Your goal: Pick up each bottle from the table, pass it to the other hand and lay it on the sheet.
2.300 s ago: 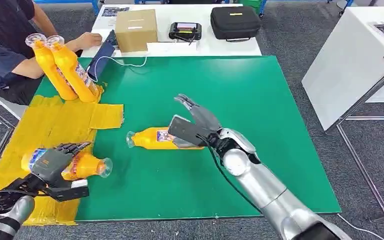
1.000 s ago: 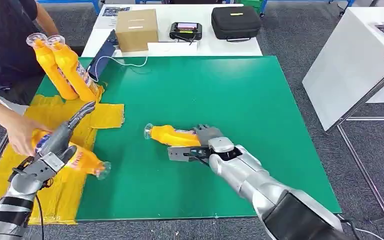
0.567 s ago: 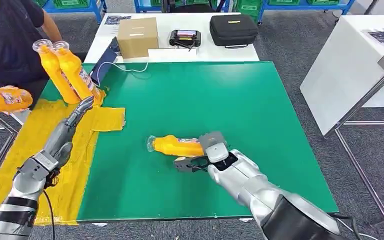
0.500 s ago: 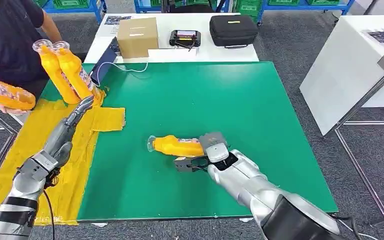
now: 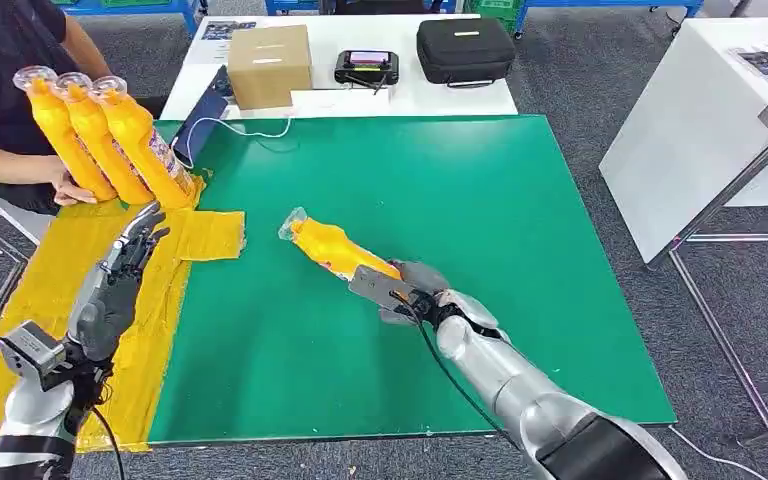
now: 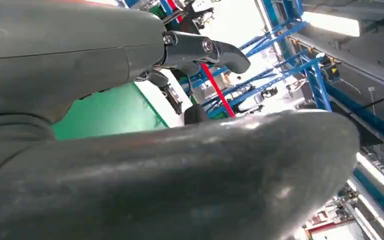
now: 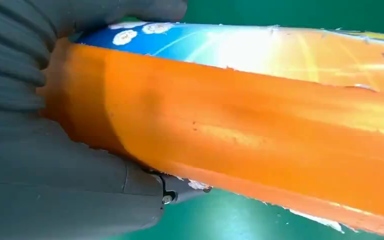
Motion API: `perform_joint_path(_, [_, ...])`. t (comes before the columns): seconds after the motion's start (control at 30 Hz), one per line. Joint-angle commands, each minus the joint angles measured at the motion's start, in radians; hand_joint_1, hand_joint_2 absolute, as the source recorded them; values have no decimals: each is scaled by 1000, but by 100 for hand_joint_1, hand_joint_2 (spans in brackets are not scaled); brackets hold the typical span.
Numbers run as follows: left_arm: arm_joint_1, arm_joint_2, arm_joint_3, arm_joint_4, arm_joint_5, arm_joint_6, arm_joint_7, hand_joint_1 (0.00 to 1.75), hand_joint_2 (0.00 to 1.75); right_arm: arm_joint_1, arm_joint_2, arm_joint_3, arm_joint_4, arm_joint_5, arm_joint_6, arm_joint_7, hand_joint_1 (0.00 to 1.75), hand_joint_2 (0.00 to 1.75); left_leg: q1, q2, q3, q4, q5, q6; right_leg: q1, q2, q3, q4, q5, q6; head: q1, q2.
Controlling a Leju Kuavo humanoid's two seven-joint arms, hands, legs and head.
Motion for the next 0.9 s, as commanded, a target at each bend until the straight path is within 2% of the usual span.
perform_joint_path(0.03, [4,-71,52,-2,70,-23,43,0,0,20,1,-149,-75,-118,-35,-122,175,175,1,-2,-1,1,-1,-1,1,3,-1,0,-1,-1,0,0])
perform_joint_path(0.07, [22,-94,61,-24,166,-73,94,0,0,37,4,-189,-162,-203,-23,-175,175,175,1,-2,-2,0,-1,-1,1,3,-1,0,-1,-1,0,0])
perform_joint_path(0.1, [47,-126,74,-39,283,-104,181,0,175,72,-4,-206,-286,-274,-1,-168,175,175,0,-2,-3,0,0,0,0,2,-3,-1,0,-1,0,0])
perform_joint_path(0.13, [87,-140,60,-70,321,-80,231,0,175,118,-33,-192,-450,-345,38,-119,175,175,1,-2,-4,1,-1,-1,1,3,-3,0,-1,-1,0,0])
perform_joint_path(0.2, [129,-164,30,-105,341,-20,248,0,175,170,-69,-148,-638,-440,82,-63,175,175,0,-1,-5,1,-2,-1,0,4,-4,1,-2,-1,0,0])
perform_joint_path(0.27, [152,-188,3,-137,367,22,256,0,175,206,-76,-105,-719,-458,65,-58,175,175,-1,-3,-8,0,-1,0,-1,1,-6,0,-1,0,0,0])
perform_joint_path(0.47, [156,-210,-107,-161,389,122,284,0,175,207,-57,55,-679,-437,22,-79,175,175,0,-3,-11,0,-1,0,0,1,-10,-1,-1,-1,0,0])
perform_joint_path(0.63, [165,-204,-146,-157,414,150,306,0,175,200,-40,163,-698,-341,-5,-83,175,175,0,-2,-10,0,-2,-1,0,4,-10,0,-1,-1,0,0])
perform_joint_path(0.9, [173,-191,-143,-175,417,167,292,0,175,176,-26,313,-657,-324,63,-49,175,175,1,-1,-9,0,-2,-1,1,4,-8,-1,-2,-1,0,0])
